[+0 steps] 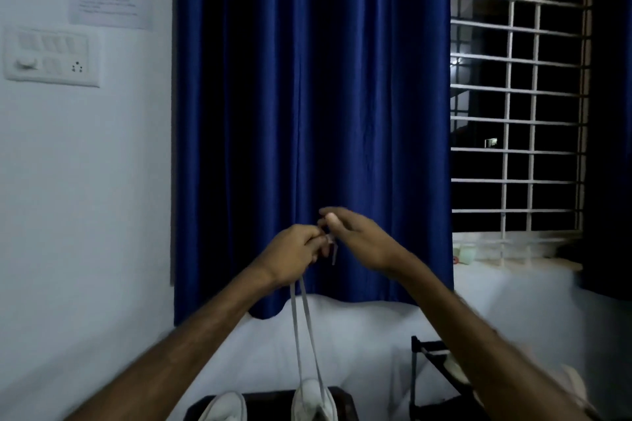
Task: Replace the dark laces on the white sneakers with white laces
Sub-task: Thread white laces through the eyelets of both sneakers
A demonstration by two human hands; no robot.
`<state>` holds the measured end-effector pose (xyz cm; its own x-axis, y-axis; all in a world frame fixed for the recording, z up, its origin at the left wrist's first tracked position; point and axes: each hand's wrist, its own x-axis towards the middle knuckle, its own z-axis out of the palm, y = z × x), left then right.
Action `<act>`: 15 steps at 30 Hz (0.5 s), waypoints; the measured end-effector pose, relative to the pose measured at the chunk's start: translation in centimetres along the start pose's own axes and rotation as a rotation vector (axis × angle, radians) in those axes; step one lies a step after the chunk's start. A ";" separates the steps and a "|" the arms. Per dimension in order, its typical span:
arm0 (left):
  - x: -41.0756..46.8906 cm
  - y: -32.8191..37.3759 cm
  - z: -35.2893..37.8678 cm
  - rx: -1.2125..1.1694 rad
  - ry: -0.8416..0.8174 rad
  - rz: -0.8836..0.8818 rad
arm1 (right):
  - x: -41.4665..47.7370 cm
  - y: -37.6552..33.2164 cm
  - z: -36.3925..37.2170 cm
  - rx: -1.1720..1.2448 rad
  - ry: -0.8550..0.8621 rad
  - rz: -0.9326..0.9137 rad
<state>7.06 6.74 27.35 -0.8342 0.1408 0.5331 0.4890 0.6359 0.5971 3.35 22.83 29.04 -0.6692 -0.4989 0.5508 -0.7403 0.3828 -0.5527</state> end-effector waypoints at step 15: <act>-1.0 -2.2 3.9 -0.565 -0.013 -0.252 | -0.8 0.3 3.3 1.301 -0.171 0.065</act>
<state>5.82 8.12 23.14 -0.9431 0.0503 0.3288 0.3326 0.1515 0.9308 3.89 20.73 26.35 -0.6128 -0.6365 0.4682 -0.0394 -0.5672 -0.8226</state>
